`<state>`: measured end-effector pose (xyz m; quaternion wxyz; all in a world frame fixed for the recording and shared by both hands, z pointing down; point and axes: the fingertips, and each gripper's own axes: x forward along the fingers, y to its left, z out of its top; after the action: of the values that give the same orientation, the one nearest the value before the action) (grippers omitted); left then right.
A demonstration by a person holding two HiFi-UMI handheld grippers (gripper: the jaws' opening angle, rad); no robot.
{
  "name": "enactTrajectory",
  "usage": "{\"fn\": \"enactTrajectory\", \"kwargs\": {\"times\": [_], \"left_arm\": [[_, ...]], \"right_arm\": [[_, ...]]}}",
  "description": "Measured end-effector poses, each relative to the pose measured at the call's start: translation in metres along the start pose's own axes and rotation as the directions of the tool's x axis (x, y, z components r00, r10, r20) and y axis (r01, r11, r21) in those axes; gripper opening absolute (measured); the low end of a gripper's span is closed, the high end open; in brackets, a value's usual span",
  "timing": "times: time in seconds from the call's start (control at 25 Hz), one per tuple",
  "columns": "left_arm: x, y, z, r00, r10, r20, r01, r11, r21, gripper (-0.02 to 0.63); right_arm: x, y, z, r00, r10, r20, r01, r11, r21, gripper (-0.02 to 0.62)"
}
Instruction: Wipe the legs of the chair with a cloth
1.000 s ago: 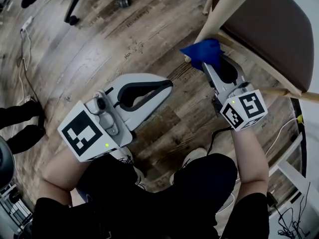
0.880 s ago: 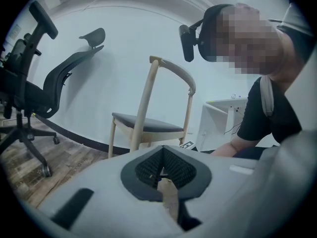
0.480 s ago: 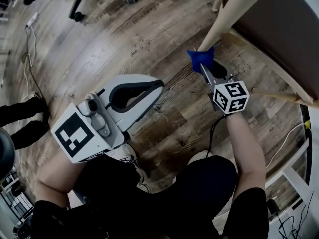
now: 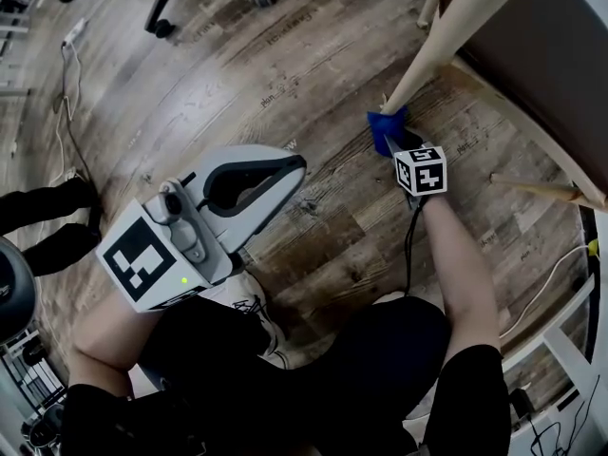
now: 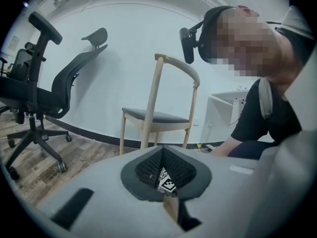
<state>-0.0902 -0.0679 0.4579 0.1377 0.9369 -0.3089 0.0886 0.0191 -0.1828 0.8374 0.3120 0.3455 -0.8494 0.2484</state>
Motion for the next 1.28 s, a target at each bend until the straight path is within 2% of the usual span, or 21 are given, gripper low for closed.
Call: {"fn": "enactTrajectory", "kwargs": {"times": [0.2, 0.4, 0.6, 0.8, 0.92, 1.08, 1.28], "left_arm": [[-0.002, -0.004, 0.002, 1.000, -0.004, 0.000, 0.004, 1.000, 0.017, 0.006], [0.004, -0.015, 0.013, 0.999, -0.040, 0.028, 0.038, 0.998, 0.049, 0.005], [0.017, -0.026, 0.020, 0.996, -0.079, 0.051, 0.076, 0.995, 0.060, 0.005], [0.034, -0.029, 0.021, 0.991, -0.113, 0.070, 0.109, 0.992, 0.061, 0.006], [0.040, -0.030, 0.020, 0.988, -0.132, 0.076, 0.129, 0.991, 0.041, 0.005], [0.043, -0.036, 0.028, 0.983, -0.150, 0.106, 0.150, 0.989, 0.007, 0.005], [0.051, -0.046, 0.021, 0.981, -0.176, 0.078, 0.174, 0.984, 0.026, 0.005]], "right_arm": [[-0.011, 0.001, 0.012, 0.999, -0.004, 0.047, 0.003, 1.000, 0.025, 0.115], [-0.058, 0.015, 0.054, 0.981, -0.003, 0.194, 0.002, 1.000, 0.004, 0.115], [-0.119, 0.031, 0.114, 0.923, -0.011, 0.383, 0.013, 1.000, -0.004, 0.115], [-0.184, 0.058, 0.164, 0.853, -0.003, 0.522, 0.048, 0.996, -0.074, 0.114], [-0.218, 0.069, 0.184, 0.825, -0.010, 0.566, 0.084, 0.991, -0.105, 0.115], [-0.249, 0.078, 0.206, 0.796, -0.012, 0.605, 0.092, 0.991, -0.102, 0.114], [-0.281, 0.057, 0.217, 0.766, -0.067, 0.639, 0.125, 0.991, -0.047, 0.114]]}}
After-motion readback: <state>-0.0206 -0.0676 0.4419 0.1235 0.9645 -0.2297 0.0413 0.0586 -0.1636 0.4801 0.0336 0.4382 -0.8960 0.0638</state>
